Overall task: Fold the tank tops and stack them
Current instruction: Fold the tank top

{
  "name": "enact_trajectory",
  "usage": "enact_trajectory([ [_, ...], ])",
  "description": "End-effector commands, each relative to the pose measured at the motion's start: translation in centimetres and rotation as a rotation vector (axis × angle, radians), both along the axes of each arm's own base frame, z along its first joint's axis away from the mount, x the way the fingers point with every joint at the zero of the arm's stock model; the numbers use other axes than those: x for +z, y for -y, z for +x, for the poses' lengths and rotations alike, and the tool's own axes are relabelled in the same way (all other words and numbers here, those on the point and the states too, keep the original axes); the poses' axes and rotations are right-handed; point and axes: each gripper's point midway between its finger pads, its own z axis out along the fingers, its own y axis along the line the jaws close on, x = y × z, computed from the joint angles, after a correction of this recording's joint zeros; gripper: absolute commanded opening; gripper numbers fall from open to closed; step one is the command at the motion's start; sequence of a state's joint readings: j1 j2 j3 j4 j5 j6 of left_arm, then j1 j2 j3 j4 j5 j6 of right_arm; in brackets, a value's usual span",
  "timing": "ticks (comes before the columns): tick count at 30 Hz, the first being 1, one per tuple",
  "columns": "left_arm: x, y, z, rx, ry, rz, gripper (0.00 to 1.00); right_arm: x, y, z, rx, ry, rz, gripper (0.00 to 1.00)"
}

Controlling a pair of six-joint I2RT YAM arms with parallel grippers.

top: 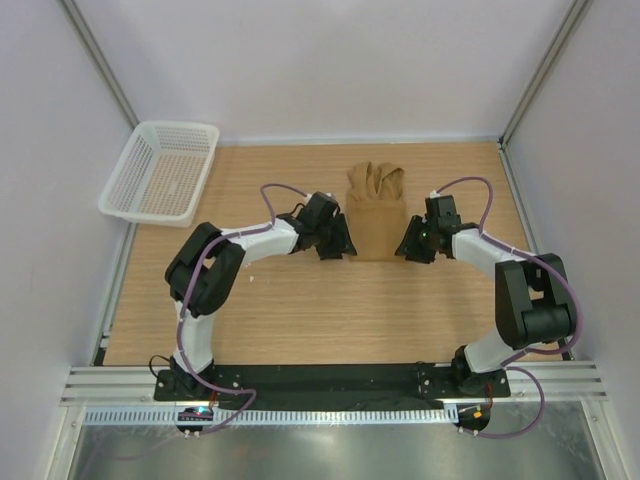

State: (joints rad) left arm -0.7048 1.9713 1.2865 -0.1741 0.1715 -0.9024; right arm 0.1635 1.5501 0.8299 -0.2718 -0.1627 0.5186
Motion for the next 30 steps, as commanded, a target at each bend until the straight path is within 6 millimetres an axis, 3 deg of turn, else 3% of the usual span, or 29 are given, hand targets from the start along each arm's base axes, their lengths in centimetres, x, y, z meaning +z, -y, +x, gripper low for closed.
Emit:
enact_trajectory([
  [1, 0.8, 1.0, 0.3, -0.010, 0.007, -0.047, 0.46, 0.3, 0.2, 0.5, 0.014, 0.044, -0.011, 0.43],
  [7, -0.1, 0.5, -0.2, -0.008, -0.008, -0.044, 0.48, 0.8, 0.9, 0.1, 0.002, 0.066, -0.042, 0.48],
  [14, -0.9, 1.6, 0.2, -0.019, -0.029, -0.066, 0.47, 0.1, 1.5, 0.7, -0.011, 0.053, -0.073, 0.48],
  [18, -1.3, 2.3, 0.3, -0.029, -0.043, -0.076, 0.43, -0.4, 1.1, 1.1, 0.000, 0.049, -0.059, 0.45],
  [19, -1.4, 2.4, 0.3, -0.031, -0.045, -0.078, 0.37, -0.7, 0.9, 1.0, 0.009, 0.039, -0.050, 0.44],
  [25, -1.4, 2.0, 0.1, -0.028, -0.047, -0.072, 0.00, -0.4, 0.0, 0.7, 0.045, 0.029, -0.005, 0.18],
  [26, -1.2, 1.8, -0.1, -0.032, -0.039, -0.067, 0.00, 0.0, -0.2, 0.6, 0.051, 0.037, 0.005, 0.08],
  [27, -0.2, 1.7, -0.2, -0.033, -0.023, -0.075, 0.00, 0.1, -0.2, 0.1, 0.055, 0.025, 0.009, 0.04],
  [28, -0.7, 1.0, -0.8, -0.033, -0.030, -0.055, 0.00, 0.1, -0.4, -0.4, 0.063, 0.015, 0.020, 0.01],
  [30, 0.5, 0.2, -1.6, -0.043, -0.015, -0.054, 0.00, 0.8, -0.7, -1.7, 0.076, 0.003, 0.040, 0.01],
])
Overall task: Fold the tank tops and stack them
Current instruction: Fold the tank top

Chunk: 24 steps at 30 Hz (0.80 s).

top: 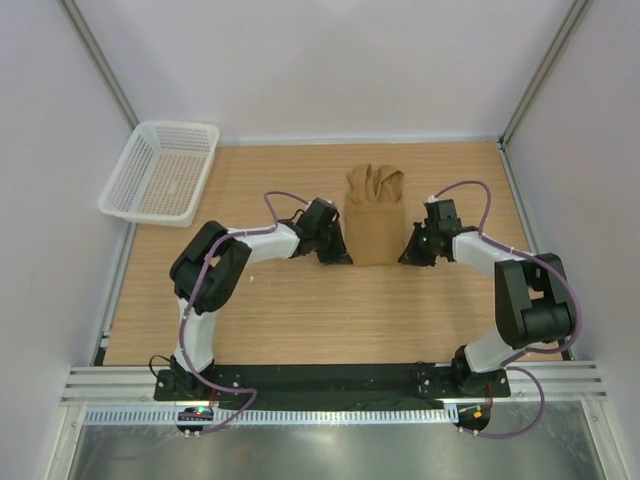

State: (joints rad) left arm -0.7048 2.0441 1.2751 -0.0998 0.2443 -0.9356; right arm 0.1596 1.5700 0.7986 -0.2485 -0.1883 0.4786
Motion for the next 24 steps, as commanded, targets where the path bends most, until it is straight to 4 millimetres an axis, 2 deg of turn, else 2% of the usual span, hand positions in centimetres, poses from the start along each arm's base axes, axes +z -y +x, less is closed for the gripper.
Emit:
enact_trajectory([
  [1, 2.9, -1.2, -1.5, -0.027, 0.045, -0.006, 0.00, 1.9, -0.9, -1.8, 0.038, 0.001, 0.052, 0.01],
  [2, 2.2, -2.1, -2.6, -0.030, 0.029, 0.009, 0.00, 2.4, -1.2, -2.9, 0.045, -0.010, 0.069, 0.01],
  [4, 3.2, -2.7, -3.7, -0.039, 0.051, 0.010, 0.00, 1.9, -1.6, -5.1, 0.062, -0.047, 0.077, 0.01],
  [5, 2.1, -3.7, -5.1, -0.042, 0.030, 0.038, 0.00, 1.9, -1.7, -6.0, 0.062, -0.061, 0.078, 0.01],
  [6, 2.0, -3.9, -5.9, -0.048, 0.029, 0.045, 0.00, 2.4, -2.0, -7.1, 0.074, -0.058, 0.077, 0.01],
  [7, 2.6, -4.2, -6.5, -0.048, 0.037, 0.039, 0.00, 1.8, -1.9, -8.3, 0.074, -0.081, 0.071, 0.01],
  [8, 1.5, -5.1, -7.8, -0.048, 0.012, 0.063, 0.00, 1.8, -2.0, -9.3, 0.067, -0.096, 0.073, 0.01],
  [9, 1.4, -5.3, -8.7, -0.055, 0.011, 0.065, 0.00, 2.5, -2.3, -9.8, 0.070, -0.074, 0.084, 0.01],
  [11, 1.9, -5.6, -9.9, -0.055, 0.020, 0.055, 0.00, 2.2, -3.1, -11.6, 0.096, -0.089, 0.091, 0.01],
  [12, 1.1, -6.0, -11.1, -0.064, 0.004, 0.069, 0.00, 2.3, -3.3, -12.2, 0.086, -0.102, 0.095, 0.01],
  [13, 1.2, -6.0, -11.6, -0.061, 0.000, 0.061, 0.00, 2.5, -3.9, -12.9, 0.106, -0.094, 0.098, 0.01],
  [14, 1.6, -6.0, -12.1, -0.064, 0.006, 0.052, 0.00, 2.6, -4.2, -13.3, 0.113, -0.097, 0.098, 0.01],
  [15, 1.1, -6.3, -13.0, -0.070, 0.000, 0.067, 0.00, 2.5, -4.4, -13.8, 0.107, -0.103, 0.099, 0.01],
  [19, 1.6, -6.5, -14.4, -0.072, 0.004, 0.055, 0.00, 2.4, -4.9, -14.9, 0.119, -0.110, 0.103, 0.01],
  [21, 2.4, -6.6, -14.7, -0.068, 0.015, 0.038, 0.00, 2.4, -4.8, -15.3, 0.119, -0.115, 0.101, 0.01],
  [24, 3.7, -6.7, -15.1, -0.074, 0.028, 0.023, 0.00, 3.5, -4.9, -15.6, 0.121, -0.094, 0.116, 0.01],
])
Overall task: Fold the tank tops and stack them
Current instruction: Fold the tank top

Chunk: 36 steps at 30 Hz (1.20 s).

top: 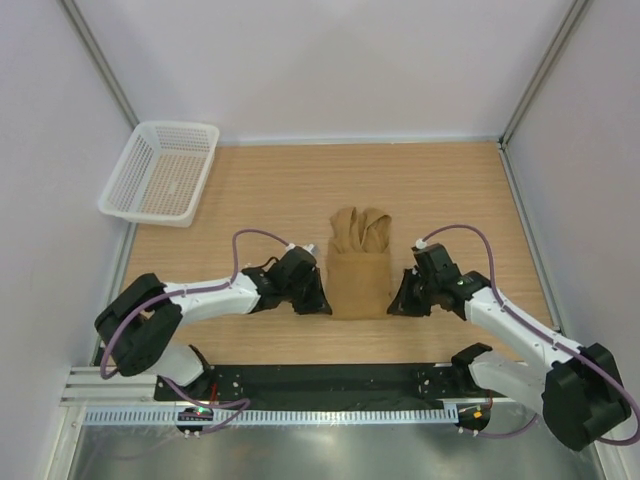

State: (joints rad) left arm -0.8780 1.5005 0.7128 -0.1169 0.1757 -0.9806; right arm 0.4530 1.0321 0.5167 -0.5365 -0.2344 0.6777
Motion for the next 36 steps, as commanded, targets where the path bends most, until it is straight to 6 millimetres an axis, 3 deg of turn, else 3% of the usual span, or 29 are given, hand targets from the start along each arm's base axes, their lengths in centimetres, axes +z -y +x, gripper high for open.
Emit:
enact_trajectory([
  [1, 2.5, 0.1, 0.2, 0.016, 0.047, -0.034, 0.00, 1.5, 0.2, -0.2, -0.033, 0.025, 0.010, 0.01],
  [11, 7.4, 0.9, -1.9, -0.031, 0.085, -0.099, 0.00, 6.9, 0.6, -0.5, -0.036, 0.114, 0.033, 0.02],
  [21, 13.1, 1.0, -1.4, -0.025, 0.154, -0.151, 0.00, 12.3, 1.1, 2.4, -0.055, 0.239, -0.017, 0.02],
  [30, 14.2, 1.8, 0.5, -0.011, 0.144, -0.145, 0.00, 13.9, 1.5, 6.9, -0.091, 0.306, -0.131, 0.01],
  [36, 14.3, 1.4, 2.9, 0.028, 0.125, -0.176, 0.00, 14.3, 0.5, 9.1, -0.079, 0.323, -0.139, 0.01],
])
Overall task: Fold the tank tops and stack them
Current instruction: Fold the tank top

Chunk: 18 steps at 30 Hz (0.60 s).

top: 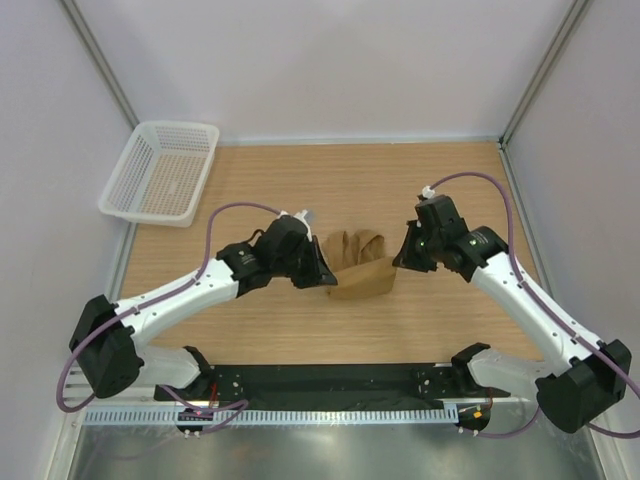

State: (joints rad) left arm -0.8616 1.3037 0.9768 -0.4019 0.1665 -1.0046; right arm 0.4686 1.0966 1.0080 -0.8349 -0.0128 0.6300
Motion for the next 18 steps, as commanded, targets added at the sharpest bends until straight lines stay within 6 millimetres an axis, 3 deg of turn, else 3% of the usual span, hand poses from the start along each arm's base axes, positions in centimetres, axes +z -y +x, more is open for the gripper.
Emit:
enact_trajectory([
  [1, 1.4, 0.0, 1.6, -0.003, 0.022, -0.032, 0.00, 2.5, -0.4, 3.0, -0.004, 0.112, -0.018, 0.01],
  [5, 1.5, -0.5, 3.3, 0.016, 0.013, -0.043, 0.00, 3.0, -0.7, 4.8, -0.015, 0.134, -0.034, 0.01],
  [13, 1.3, -1.2, 7.7, 0.053, 0.002, -0.043, 0.00, 1.8, -1.1, 9.1, -0.030, 0.120, -0.072, 0.01],
  [18, -0.4, -1.5, 11.0, 0.084, -0.029, -0.025, 0.00, 1.1, -0.8, 12.7, -0.062, 0.114, -0.070, 0.01],
])
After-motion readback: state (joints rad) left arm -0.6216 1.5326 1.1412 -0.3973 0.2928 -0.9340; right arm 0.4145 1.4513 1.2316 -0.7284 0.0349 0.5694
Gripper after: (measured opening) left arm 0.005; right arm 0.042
